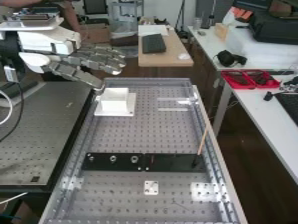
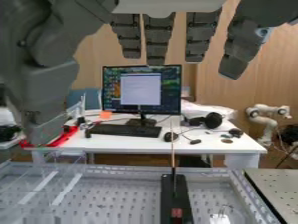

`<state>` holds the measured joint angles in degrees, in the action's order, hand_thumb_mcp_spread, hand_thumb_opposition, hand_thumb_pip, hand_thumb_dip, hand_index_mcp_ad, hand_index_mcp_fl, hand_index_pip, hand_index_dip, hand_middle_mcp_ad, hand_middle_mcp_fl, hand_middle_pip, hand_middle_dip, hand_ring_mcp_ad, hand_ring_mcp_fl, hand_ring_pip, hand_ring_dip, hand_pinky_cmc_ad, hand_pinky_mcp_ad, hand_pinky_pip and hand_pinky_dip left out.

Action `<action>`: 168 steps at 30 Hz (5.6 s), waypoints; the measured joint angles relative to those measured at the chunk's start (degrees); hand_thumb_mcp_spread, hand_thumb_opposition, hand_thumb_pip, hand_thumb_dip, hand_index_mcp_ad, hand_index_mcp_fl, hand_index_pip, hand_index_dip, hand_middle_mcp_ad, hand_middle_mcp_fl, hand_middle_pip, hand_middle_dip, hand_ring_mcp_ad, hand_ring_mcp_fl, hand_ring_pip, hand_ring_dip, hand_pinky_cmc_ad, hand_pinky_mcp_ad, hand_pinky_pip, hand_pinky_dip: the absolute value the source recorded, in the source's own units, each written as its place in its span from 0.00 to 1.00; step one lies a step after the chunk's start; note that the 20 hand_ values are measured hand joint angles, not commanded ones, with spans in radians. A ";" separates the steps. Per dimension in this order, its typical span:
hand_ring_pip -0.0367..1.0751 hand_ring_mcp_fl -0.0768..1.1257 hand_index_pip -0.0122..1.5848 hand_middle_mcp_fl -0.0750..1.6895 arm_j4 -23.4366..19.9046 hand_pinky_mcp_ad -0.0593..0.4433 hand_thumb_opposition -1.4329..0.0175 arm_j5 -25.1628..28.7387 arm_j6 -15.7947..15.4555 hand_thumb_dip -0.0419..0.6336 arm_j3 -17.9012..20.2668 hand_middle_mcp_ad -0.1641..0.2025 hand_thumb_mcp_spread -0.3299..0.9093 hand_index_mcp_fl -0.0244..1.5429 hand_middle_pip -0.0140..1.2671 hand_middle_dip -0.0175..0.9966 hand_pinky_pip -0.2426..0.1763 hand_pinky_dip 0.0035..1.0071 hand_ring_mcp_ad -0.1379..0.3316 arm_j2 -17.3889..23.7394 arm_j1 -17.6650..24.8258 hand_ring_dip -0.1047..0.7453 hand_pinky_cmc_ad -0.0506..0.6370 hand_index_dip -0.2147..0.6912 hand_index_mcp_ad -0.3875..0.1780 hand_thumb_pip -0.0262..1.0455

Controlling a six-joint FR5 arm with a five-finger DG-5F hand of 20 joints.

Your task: Grab the smaller nut and place it in the white container

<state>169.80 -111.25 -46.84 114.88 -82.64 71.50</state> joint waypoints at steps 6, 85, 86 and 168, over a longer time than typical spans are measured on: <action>0.11 0.06 0.08 0.07 -4.09 0.77 0.45 -2.73 -2.21 0.25 2.86 0.54 0.51 0.05 0.12 0.24 0.37 0.23 0.66 -1.50 -2.98 0.24 0.73 0.54 0.60 0.62; 0.11 0.06 0.98 0.10 -23.06 0.70 0.39 -11.12 -13.42 0.44 7.53 0.51 0.59 0.04 0.12 0.24 0.50 0.18 0.56 -22.94 -10.24 0.24 0.62 0.55 0.50 0.72; 0.11 0.06 0.98 0.10 -23.08 0.70 0.39 -11.10 -13.55 0.44 7.49 0.51 0.60 0.04 0.12 0.25 0.52 0.18 0.57 -23.11 -10.20 0.24 0.62 0.55 0.49 0.72; 0.11 0.06 0.98 0.11 -27.39 0.70 0.39 -14.06 -13.74 0.44 7.14 0.51 0.62 0.03 0.12 0.25 0.51 0.18 0.52 -28.50 -11.83 0.26 0.60 0.57 0.48 0.72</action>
<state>142.40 -125.31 -60.58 122.03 -111.14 59.67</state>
